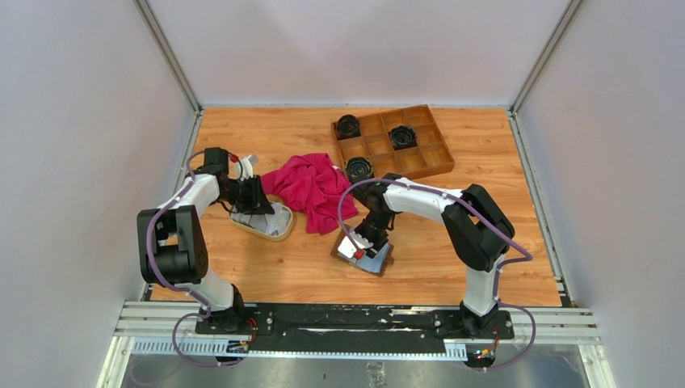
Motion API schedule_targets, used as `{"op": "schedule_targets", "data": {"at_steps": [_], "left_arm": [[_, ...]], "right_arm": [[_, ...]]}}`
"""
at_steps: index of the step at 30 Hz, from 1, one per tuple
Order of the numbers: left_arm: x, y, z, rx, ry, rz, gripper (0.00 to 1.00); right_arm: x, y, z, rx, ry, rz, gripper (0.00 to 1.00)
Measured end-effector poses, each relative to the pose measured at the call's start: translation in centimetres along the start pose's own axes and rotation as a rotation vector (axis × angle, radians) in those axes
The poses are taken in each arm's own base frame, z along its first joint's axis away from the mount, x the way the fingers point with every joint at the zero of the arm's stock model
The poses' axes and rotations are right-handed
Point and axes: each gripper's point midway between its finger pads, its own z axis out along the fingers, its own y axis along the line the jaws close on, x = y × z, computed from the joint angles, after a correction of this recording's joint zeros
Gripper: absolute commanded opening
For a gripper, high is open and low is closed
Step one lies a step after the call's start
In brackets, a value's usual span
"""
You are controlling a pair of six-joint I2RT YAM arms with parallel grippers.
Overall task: Put the credit cards into the card holder
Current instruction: Pick up the credit card from the storage box.
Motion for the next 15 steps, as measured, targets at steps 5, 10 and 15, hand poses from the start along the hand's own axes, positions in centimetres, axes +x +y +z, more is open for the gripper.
{"op": "schedule_targets", "data": {"at_steps": [5,10,15], "left_arm": [[-0.59,0.15,-0.14,0.008,-0.025,-0.011,0.22],[-1.02,0.25,-0.28,0.015,-0.043,-0.022,0.07],[-1.06,-0.28,-0.36,0.049,-0.045,-0.029,0.00]], "right_arm": [[0.01,0.01,0.02,-0.001,0.000,0.001,0.45],[0.01,0.01,0.02,-0.002,0.000,0.001,0.45],[0.01,-0.01,0.01,-0.002,-0.001,0.001,0.45]]}}
